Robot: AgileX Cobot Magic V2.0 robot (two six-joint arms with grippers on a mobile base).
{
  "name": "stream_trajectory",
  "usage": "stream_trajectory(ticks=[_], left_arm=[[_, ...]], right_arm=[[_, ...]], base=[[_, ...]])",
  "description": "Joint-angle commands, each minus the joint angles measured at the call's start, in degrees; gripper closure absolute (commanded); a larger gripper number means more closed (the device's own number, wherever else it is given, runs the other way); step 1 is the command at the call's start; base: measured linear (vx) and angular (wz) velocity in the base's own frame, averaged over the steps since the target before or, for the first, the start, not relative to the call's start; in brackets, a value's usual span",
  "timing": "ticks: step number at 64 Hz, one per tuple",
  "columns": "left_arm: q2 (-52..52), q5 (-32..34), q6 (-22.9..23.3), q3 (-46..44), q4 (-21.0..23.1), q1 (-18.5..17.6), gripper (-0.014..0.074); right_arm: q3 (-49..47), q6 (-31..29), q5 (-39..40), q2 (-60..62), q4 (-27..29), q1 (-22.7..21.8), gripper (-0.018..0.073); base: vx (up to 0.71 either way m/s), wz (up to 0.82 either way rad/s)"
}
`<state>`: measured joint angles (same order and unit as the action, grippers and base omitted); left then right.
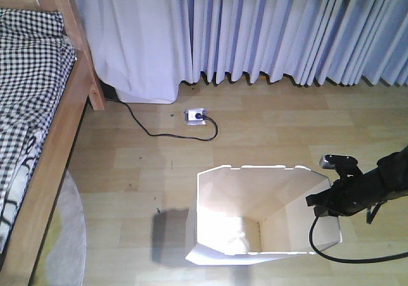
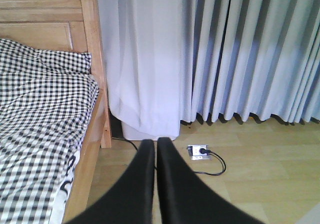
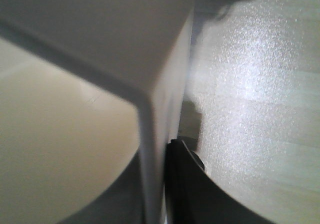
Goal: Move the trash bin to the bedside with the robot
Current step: 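Drive up to the curtains beside the bed end, bin held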
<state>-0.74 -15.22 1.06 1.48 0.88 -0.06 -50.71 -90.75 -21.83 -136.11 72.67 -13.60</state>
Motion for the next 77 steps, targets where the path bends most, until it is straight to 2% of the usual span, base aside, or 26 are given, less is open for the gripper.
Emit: stream_trajectory(ticks=[1,77], left_arm=[[-0.8,4.0,0.3,1.1,0.2,-0.1,0.0602],[-0.8,4.0,0.3,1.1,0.2,-0.1,0.0602]], right_arm=[[-0.6,0.0,-10.4,4.3,2.1,-0.1,0.0564],[-0.6,0.0,-10.4,4.3,2.1,-0.1,0.0564]], base=[[0.22,0.00],[0.20,-0.01]])
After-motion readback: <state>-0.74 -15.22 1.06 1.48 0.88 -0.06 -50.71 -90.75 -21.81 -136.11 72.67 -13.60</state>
